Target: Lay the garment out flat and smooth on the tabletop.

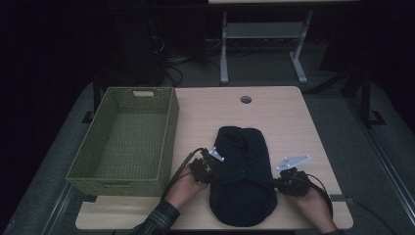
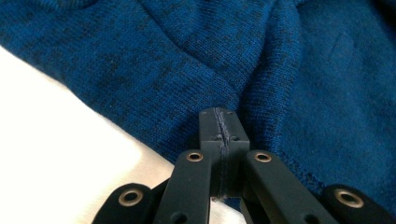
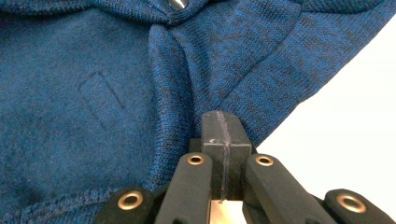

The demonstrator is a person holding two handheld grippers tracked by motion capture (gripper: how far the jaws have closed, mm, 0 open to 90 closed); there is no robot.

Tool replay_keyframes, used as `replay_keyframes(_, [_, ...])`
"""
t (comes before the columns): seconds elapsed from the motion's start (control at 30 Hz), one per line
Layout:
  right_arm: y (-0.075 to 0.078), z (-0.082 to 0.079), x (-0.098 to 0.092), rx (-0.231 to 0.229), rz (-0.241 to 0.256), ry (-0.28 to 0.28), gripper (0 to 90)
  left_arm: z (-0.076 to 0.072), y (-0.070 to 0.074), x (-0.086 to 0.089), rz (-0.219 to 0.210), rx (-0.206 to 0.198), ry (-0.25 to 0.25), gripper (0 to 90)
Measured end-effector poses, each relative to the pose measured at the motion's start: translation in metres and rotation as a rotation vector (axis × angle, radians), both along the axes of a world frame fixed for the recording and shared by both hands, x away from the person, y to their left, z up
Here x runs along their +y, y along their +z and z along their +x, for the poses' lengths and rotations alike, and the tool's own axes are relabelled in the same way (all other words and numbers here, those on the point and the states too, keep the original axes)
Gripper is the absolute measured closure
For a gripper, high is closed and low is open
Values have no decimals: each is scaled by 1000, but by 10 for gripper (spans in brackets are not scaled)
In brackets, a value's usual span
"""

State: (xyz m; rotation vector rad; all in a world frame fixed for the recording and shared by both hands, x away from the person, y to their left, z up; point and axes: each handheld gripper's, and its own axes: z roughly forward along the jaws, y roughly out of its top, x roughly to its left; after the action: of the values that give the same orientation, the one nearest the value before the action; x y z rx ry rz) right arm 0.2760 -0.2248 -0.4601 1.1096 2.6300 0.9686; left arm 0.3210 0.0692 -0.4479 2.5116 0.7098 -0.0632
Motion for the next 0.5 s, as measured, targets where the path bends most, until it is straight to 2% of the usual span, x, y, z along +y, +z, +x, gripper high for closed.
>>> replay_keyframes(0.1, [0,-4,-1,-3,-3,2,900,-6,0,-2,7,-6,-11,900])
replay_keyframes(0.33, [2,-6,-1,-10,-1,11,890,-3,2,1,-7,4,-13,896])
replay_keyframes(0.5, [9,-2,-2,-21,23,18,841,-1,9,2,-33,1,-4,821])
